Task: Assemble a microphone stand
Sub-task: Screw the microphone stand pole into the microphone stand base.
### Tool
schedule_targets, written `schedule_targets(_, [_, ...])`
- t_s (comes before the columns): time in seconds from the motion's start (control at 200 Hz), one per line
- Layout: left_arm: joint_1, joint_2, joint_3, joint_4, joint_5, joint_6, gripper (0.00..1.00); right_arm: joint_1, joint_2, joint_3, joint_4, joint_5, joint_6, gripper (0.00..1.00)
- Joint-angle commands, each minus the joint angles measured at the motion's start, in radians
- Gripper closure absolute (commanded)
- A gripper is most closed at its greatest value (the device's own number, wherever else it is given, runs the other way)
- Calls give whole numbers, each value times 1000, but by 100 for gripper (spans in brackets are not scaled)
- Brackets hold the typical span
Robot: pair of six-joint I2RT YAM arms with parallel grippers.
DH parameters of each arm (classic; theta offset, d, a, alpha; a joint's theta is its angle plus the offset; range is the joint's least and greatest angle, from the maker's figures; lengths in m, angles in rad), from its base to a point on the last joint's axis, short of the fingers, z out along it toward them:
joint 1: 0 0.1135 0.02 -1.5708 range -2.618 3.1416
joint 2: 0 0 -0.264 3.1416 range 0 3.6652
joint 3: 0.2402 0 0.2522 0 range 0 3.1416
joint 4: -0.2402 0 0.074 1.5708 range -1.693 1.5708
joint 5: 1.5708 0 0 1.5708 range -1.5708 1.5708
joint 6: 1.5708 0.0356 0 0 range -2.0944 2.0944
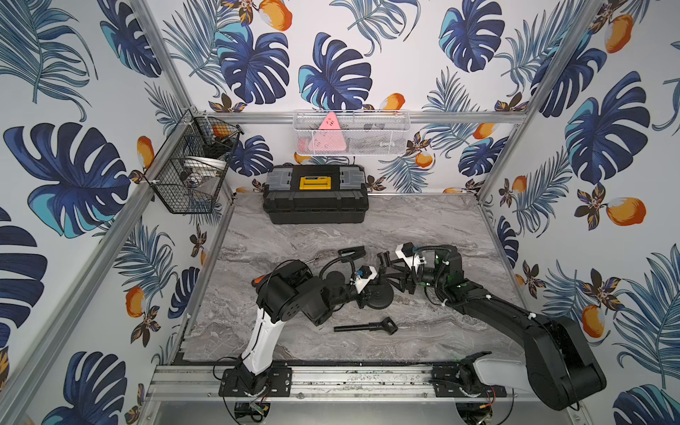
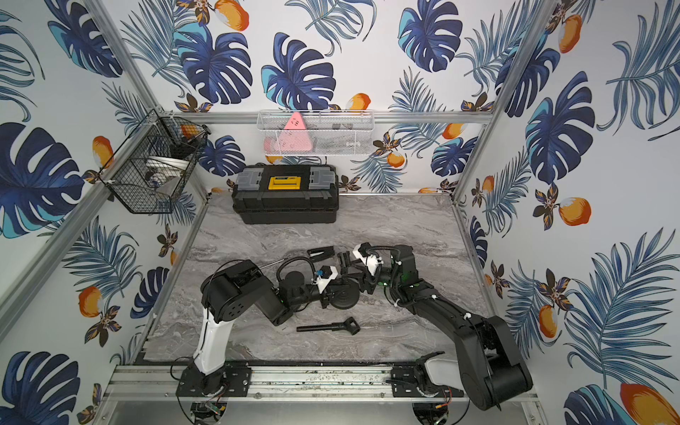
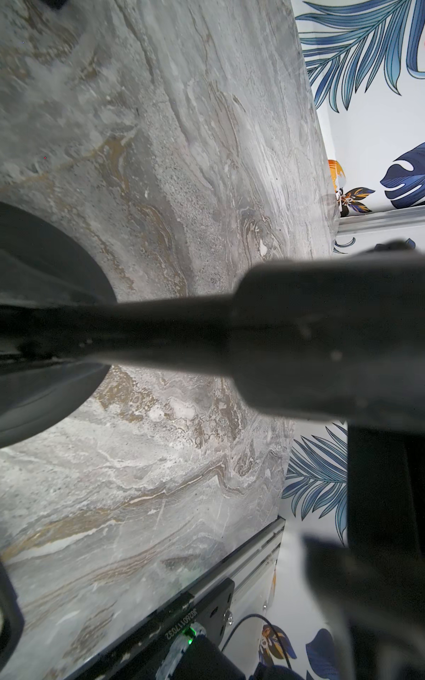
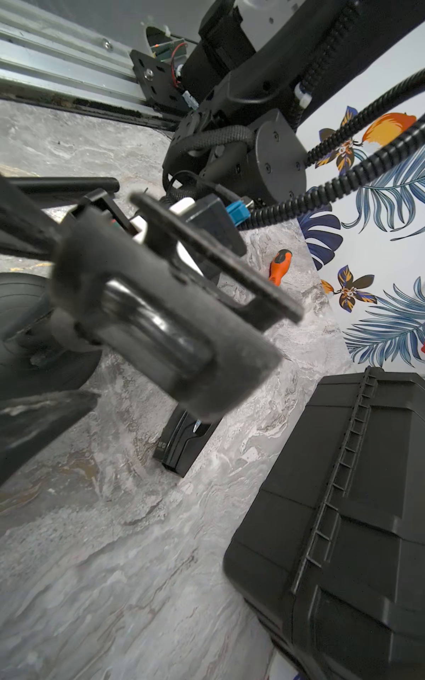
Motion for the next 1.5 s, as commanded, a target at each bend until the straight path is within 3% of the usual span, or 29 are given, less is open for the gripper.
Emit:
schedule_targets(0.0, [0,3,8,-4,1,30,87,-1,40,22,7,-84,-70,42])
schedule_targets(0.36, [0,9,19,-20,2,33,87,-1,102,35,76,-136,-77,53])
schedule_targets(0.42, [1,10,21,-22,1,33,87,0,104,32,87,-129,-71,61])
schedule_targets(0.505, [1,11,21,-25,0,35,86,0,108,21,119,-116,-52,84])
schedule_targets(0.59, [0,8,21,-29,-9,39,84,-1,116,22,112,-118,-48,100])
schedule_targets(0.681, [0,4,19,-36,-16,41,83,-1,118,13,113,-89,-36,100])
schedule_targets(0.776, [1,0,16,-39,-23,45,82,2,108,-88,326,-32,57,100])
schedule_targets(0.851, [2,0,14,-39,-31,46,75,23,105,-151,424,54,97,100])
schedule_targets(1.011, [2,3,12,-20,-30,29,68,110,76,-188,389,255,118,100])
schedule_targets(1.496, [17,-3,-2,25,-16,-2,70,363,7,-270,357,818,315,100])
